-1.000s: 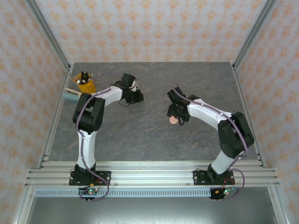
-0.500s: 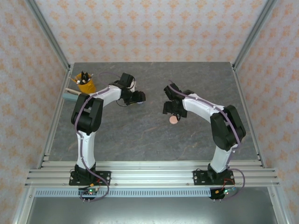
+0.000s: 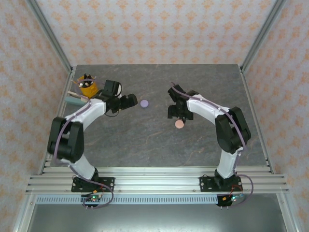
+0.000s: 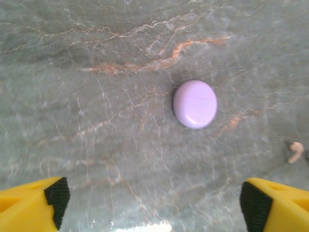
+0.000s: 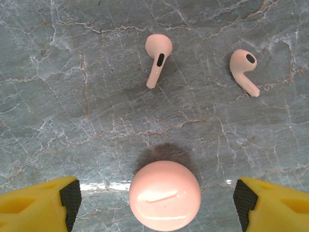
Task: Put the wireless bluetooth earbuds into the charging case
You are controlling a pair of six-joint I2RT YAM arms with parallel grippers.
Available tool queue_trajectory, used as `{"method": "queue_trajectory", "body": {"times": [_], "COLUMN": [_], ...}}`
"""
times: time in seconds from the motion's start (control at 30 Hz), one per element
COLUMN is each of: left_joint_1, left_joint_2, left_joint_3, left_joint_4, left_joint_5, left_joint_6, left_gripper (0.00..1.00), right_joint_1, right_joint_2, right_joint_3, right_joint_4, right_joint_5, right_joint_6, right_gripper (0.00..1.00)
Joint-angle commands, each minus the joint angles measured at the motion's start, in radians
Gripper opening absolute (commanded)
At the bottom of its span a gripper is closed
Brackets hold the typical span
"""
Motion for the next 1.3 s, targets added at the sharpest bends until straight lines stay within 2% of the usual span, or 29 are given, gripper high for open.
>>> {"method": "queue_trajectory", "body": {"times": [0.0,0.13,0.23,0.43,0.6,0.83,0.97,1.17,1.27], "left_joint_1": [-0.011,-0.034,-0.038,-0.039,-0.043,-0.048,-0.053,-0.070,-0.073], "left_joint_2": [-0.144,-0.266,-0.298,-0.281,-0.265,-0.240,-0.213,-0.189,-0.184], "left_joint_3": [-0.120,-0.209,-0.215,-0.189,-0.196,-0.184,-0.165,-0.144,-0.133], "left_joint_4": [0.090,0.124,0.116,0.118,0.134,0.139,0.139,0.137,0.133], "left_joint_5": [-0.047,-0.089,-0.104,-0.106,-0.108,-0.110,-0.104,-0.107,-0.112], "left_joint_6": [-0.119,-0.163,-0.163,-0.154,-0.162,-0.164,-0.162,-0.164,-0.167], "left_gripper": [1.00,1.00,1.00,1.00,1.00,1.00,1.00,1.00,1.00], "right_joint_1": [-0.005,-0.005,-0.005,-0.005,-0.003,0.043,0.082,0.093,0.093], "right_joint_2": [0.040,0.079,0.095,0.095,0.067,0.007,-0.015,-0.026,-0.025], "right_joint_3": [0.031,0.034,0.026,-0.008,-0.065,-0.099,-0.088,-0.064,-0.049], "right_joint_4": [-0.065,-0.058,-0.052,-0.037,0.000,0.026,0.022,-0.029,-0.019], "right_joint_5": [0.027,0.021,0.001,-0.020,-0.098,-0.124,-0.109,0.041,0.057], "right_joint_6": [-0.042,-0.047,-0.046,-0.043,-0.021,0.031,0.079,0.221,0.301], "right_gripper": [0.84,0.83,0.81,0.76,0.70,0.67,0.71,0.81,0.84]}}
